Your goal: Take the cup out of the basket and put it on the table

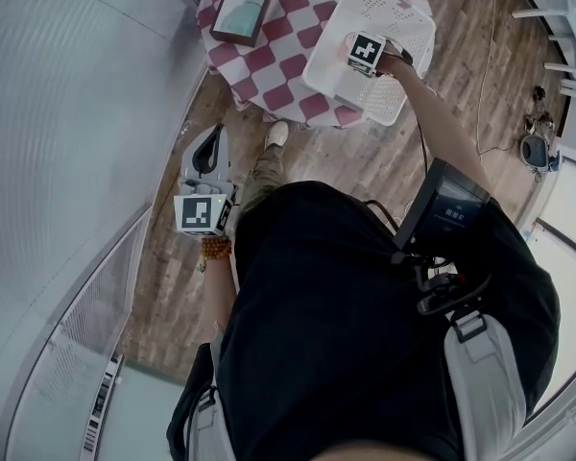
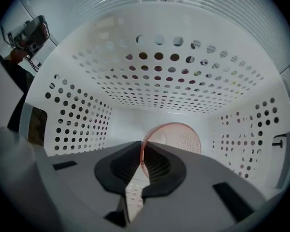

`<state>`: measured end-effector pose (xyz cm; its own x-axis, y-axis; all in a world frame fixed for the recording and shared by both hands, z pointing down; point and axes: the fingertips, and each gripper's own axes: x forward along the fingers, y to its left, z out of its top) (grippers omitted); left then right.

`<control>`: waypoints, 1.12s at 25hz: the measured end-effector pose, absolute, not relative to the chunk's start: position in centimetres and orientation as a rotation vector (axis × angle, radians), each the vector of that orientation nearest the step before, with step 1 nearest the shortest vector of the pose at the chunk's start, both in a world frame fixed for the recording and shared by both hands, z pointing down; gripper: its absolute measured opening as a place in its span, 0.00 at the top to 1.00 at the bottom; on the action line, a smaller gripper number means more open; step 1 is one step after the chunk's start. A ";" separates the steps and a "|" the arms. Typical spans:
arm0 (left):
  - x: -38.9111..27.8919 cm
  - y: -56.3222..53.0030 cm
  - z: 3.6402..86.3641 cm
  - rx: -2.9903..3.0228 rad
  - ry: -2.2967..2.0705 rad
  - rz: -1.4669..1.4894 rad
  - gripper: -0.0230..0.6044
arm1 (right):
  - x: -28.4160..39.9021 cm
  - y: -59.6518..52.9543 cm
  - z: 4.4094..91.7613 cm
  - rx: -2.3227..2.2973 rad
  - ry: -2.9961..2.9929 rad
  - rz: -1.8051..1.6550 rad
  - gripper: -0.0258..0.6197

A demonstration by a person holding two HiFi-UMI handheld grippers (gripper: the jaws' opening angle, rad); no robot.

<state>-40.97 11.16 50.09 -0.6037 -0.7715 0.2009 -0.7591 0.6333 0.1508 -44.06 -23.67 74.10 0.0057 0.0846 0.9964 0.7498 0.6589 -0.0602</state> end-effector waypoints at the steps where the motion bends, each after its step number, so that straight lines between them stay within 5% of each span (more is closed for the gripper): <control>1: -40.9 10.8 50.0 1.263 -2.605 -0.070 0.95 | -44.0 -23.7 73.6 -0.724 -1.515 -0.598 0.92; 28: -32.9 -3.7 45.3 1.984 -2.262 0.087 0.95 | -36.5 -23.8 48.2 -0.407 -2.428 -0.241 0.92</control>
<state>-32.91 -3.65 45.27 -0.1262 -0.9825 0.1371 -0.9901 0.1333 0.0436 -36.48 -23.81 48.25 -0.7370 0.2282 0.6362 0.3488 0.9347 0.0688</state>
